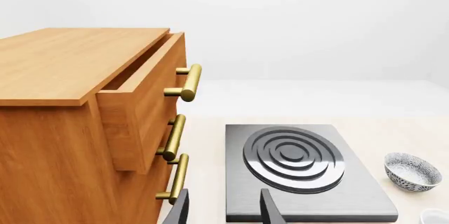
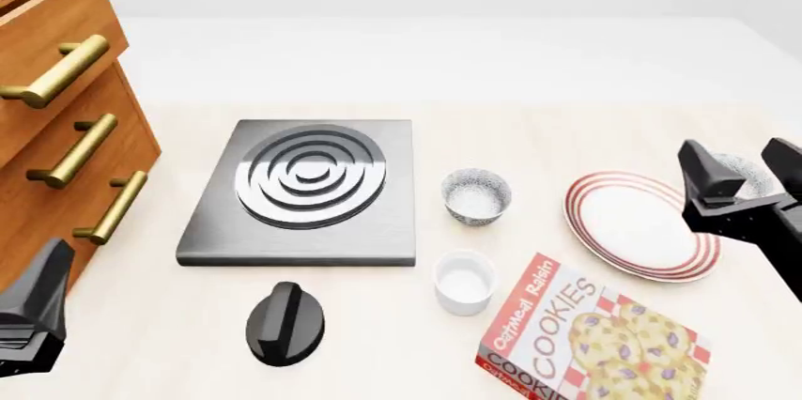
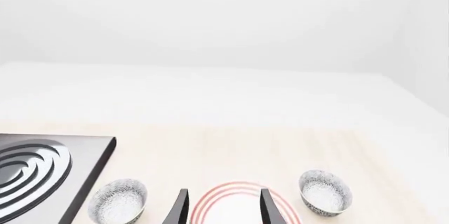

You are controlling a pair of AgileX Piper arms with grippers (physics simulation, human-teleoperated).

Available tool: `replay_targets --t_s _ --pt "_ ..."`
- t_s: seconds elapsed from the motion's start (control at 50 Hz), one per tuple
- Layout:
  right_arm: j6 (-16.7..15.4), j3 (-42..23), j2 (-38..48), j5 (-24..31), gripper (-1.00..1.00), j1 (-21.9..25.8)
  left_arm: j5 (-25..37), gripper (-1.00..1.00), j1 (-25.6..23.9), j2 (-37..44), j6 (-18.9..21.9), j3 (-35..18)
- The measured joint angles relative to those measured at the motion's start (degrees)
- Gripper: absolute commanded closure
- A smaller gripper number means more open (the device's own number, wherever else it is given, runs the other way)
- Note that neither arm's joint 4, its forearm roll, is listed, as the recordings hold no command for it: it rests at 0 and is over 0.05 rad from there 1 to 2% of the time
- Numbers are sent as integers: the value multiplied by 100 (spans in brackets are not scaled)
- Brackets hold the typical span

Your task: Pick the akita bowl next to the plate and place it on the plate.

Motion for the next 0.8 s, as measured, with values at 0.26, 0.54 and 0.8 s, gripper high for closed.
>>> replay_targets --t_s 0.26,0.54,0.8 --pt "-55 -145 463 -259 -100 -55 0 -100 0 0 0 0" --pt "-113 -319 946 -488 -100 -110 0 -100 0 0 0 0" --pt "-304 -779 1805 -608 -100 -178 0 -100 0 0 0 0"
